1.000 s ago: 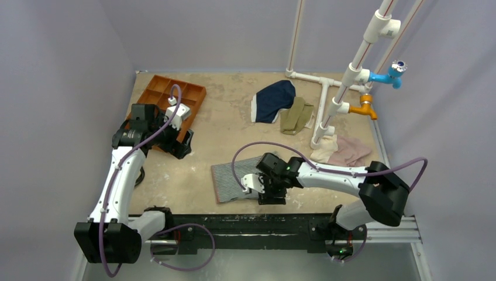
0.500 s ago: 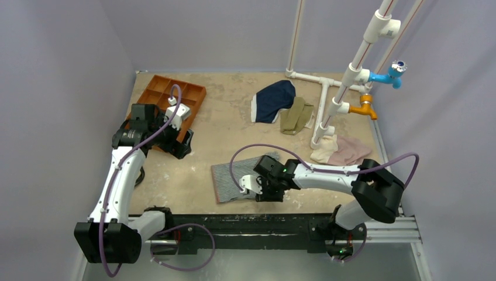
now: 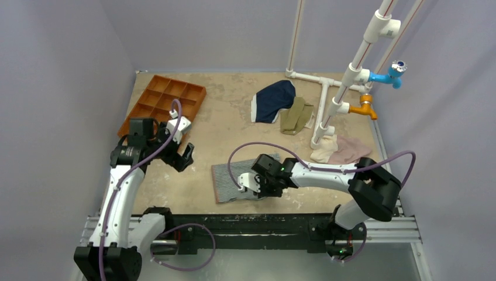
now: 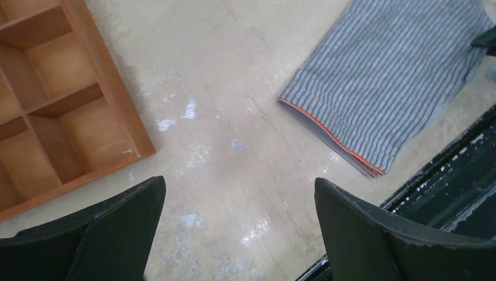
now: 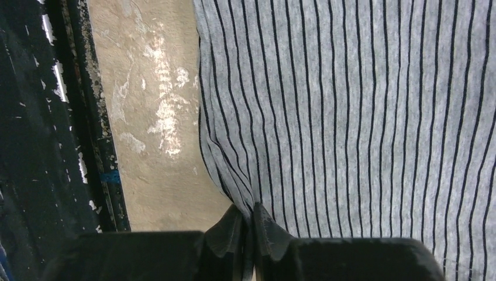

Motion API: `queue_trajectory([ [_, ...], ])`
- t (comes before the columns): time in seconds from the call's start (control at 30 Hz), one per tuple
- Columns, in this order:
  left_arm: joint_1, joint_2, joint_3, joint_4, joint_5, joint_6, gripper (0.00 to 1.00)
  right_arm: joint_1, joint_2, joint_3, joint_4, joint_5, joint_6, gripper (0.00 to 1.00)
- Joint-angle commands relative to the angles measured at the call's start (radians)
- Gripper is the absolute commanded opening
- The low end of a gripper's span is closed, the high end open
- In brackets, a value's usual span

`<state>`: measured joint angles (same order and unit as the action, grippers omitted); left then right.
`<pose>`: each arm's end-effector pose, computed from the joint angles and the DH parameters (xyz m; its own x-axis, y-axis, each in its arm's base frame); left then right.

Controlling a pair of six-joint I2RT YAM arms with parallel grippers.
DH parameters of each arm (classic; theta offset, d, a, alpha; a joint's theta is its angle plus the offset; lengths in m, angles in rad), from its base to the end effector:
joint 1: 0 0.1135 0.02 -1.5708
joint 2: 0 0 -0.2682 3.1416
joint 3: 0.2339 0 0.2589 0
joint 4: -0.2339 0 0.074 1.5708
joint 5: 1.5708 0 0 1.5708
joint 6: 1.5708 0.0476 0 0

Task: Roll the underwear
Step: Fold the underwear at the center of the board.

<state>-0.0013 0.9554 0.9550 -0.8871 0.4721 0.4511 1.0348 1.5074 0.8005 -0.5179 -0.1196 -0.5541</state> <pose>0.1905 -0.0219 0.3021 -0.5722 0.3890 -0.7219 0.5975 0.8007 -0.0421 0.1354 0.2390 0.1491 0.0515 -0.9363 -0.3475 -0.9963 -0.0240 -0.0830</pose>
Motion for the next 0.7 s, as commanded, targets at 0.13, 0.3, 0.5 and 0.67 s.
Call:
queue_trajectory([
  [0.13, -0.055, -0.196, -0.193, -0.018, 0.131, 0.217, 0.97, -0.061, 0.077, 0.11, -0.079, -0.121, -0.017, 0.0],
  [0.3, -0.23, -0.232, -0.269, 0.013, 0.059, 0.262, 0.95, -0.159, 0.122, 0.203, -0.17, -0.248, -0.07, 0.0],
  [0.5, -0.447, -0.149, -0.281, 0.095, -0.009, 0.244, 0.89, -0.218, 0.181, 0.258, -0.208, -0.313, -0.098, 0.0],
  [0.67, -0.644, -0.075, -0.283, 0.155, -0.1, 0.233, 0.85, -0.276, 0.231, 0.307, -0.222, -0.357, -0.098, 0.0],
])
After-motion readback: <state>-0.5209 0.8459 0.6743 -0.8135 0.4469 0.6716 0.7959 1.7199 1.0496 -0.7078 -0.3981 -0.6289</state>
